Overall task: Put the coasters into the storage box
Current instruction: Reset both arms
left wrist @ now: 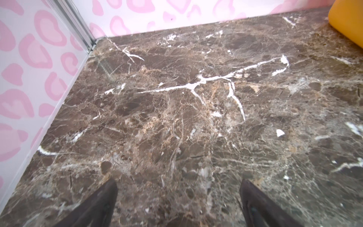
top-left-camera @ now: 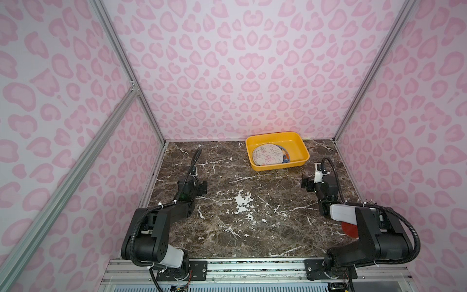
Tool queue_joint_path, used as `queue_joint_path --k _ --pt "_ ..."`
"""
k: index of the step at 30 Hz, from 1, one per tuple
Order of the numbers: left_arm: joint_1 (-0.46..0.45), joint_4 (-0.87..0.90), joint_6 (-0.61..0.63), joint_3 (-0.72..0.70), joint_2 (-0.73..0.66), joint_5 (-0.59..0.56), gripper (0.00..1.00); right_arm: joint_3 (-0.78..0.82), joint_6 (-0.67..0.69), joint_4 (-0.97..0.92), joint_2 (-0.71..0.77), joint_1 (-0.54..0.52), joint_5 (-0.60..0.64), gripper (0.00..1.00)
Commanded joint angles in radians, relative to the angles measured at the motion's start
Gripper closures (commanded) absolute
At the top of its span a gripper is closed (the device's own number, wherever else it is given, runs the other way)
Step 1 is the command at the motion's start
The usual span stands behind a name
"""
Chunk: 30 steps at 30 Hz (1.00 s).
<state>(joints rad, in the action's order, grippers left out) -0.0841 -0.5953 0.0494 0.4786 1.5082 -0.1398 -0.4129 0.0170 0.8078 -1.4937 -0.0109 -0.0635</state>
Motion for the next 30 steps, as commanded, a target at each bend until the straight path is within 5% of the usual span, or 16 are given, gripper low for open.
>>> queue_joint_path --k 1,19,30 --pt "0.009 -0.166 0.000 -0.026 0.028 0.029 0.01 0.036 0.020 0.170 -0.018 0.000 -0.010 0.01" --pt "0.027 -0.210 -0.016 -0.043 0.051 0.037 0.01 0.194 -0.016 0.482 -0.047 0.013 0.039 0.01" --pt "0.027 -0.209 -0.016 -0.043 0.051 0.037 0.01 0.191 -0.017 0.466 -0.041 0.013 0.040 0.01"
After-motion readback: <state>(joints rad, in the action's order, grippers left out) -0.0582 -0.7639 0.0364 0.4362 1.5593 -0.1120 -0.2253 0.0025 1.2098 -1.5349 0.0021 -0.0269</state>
